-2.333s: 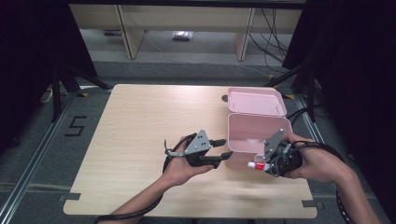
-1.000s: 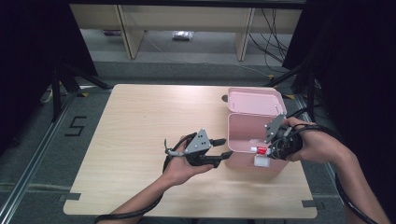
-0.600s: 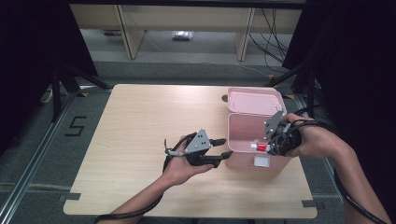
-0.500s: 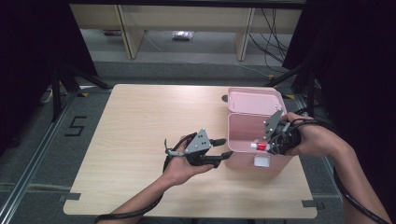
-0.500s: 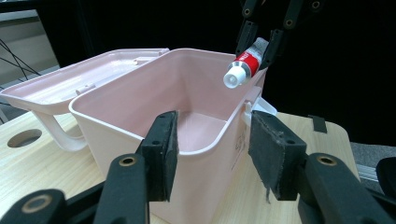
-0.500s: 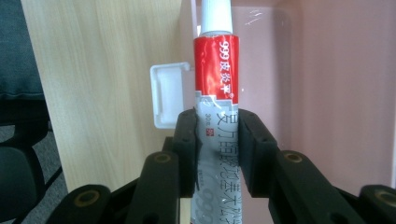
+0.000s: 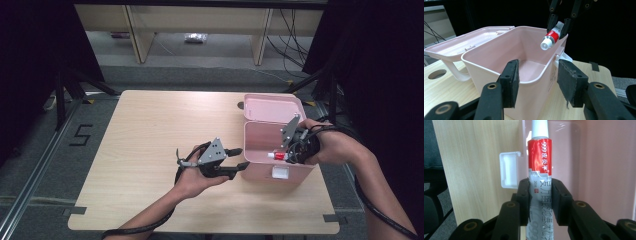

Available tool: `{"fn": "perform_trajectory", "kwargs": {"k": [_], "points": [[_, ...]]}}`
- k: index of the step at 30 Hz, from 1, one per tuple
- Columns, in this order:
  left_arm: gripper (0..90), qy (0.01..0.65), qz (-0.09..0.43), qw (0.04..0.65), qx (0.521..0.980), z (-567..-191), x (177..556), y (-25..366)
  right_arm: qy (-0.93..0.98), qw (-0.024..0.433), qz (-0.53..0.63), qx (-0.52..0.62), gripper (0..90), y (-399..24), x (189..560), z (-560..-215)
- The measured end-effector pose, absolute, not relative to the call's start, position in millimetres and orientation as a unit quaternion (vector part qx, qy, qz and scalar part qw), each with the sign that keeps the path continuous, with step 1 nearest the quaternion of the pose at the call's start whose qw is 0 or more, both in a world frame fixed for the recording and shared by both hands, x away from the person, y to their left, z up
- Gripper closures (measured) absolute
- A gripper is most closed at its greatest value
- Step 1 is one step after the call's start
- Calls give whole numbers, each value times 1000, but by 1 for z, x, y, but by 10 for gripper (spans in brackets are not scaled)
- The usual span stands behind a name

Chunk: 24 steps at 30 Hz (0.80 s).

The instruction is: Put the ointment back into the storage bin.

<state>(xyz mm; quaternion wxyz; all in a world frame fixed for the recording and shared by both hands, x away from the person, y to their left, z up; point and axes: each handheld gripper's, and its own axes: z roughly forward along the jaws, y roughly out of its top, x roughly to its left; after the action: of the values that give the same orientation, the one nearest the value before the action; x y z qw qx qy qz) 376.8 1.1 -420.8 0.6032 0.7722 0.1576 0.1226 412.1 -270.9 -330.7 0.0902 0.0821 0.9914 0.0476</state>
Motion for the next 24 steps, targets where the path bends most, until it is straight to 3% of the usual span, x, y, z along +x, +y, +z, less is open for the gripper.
{"fn": "perform_trajectory", "kwargs": {"k": [24], "points": [[511,158,123,603,772,-422,377,1,995,73,39,54,716,-270,428,-342]]}}
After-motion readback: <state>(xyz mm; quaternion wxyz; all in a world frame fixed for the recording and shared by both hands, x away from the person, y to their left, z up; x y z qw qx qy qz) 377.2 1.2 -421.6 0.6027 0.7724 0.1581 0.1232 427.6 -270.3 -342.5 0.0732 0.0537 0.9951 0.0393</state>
